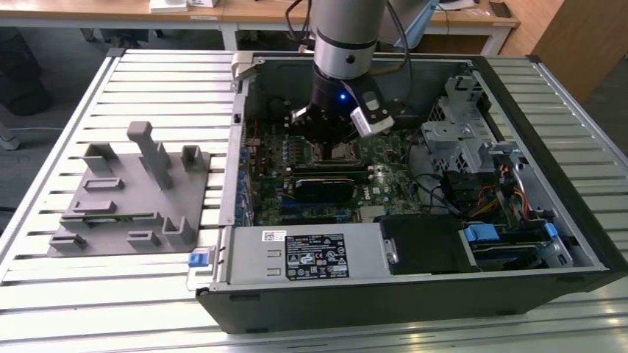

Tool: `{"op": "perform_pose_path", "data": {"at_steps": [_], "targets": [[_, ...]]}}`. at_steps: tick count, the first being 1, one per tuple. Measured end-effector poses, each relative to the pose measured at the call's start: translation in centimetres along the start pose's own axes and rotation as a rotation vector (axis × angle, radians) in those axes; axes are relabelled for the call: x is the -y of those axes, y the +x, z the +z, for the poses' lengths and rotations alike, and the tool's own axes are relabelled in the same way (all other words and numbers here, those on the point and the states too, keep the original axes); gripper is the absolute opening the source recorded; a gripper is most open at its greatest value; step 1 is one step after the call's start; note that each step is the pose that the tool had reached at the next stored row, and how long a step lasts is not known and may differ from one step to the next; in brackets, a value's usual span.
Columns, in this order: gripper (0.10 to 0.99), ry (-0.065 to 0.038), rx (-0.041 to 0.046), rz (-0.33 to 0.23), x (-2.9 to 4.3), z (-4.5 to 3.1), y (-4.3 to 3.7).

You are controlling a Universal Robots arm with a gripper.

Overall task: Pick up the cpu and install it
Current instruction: 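Install the second cpu locking lever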

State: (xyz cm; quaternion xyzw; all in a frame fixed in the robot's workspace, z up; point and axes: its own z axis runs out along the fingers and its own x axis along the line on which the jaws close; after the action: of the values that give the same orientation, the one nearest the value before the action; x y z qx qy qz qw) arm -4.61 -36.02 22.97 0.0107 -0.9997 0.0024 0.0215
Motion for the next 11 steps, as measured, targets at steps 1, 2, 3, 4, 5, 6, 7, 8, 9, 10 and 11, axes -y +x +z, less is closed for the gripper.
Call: {"op": "perform_pose_path", "data": {"at_steps": [1, 2, 3, 4, 5, 6, 7, 8, 9, 10, 11], "targets": [[0.122, 0.000, -0.0003, 0.000, 0.00, 0.14, 0.00], [0.122, 0.000, -0.0007, 0.000, 0.00, 0.31, -0.01], [0.122, 0.000, -0.0013, 0.000, -0.01, 0.47, -0.01], [0.122, 0.000, -0.0020, 0.000, -0.01, 0.62, -0.01], [0.122, 0.000, -0.0027, 0.000, 0.00, 0.77, -0.02], [0.122, -0.001, -0.0031, 0.000, 0.03, 0.85, -0.02], [0.122, -0.003, -0.0032, 0.000, 0.09, 0.88, -0.02], [0.122, -0.009, -0.0029, 0.000, 0.16, 0.89, -0.02], [0.122, -0.018, -0.0027, -0.001, 0.26, 0.89, -0.02], [0.122, -0.027, -0.0025, -0.001, 0.36, 0.89, -0.02], [0.122, -0.037, -0.0023, -0.001, 0.49, 0.89, -0.02]]}}
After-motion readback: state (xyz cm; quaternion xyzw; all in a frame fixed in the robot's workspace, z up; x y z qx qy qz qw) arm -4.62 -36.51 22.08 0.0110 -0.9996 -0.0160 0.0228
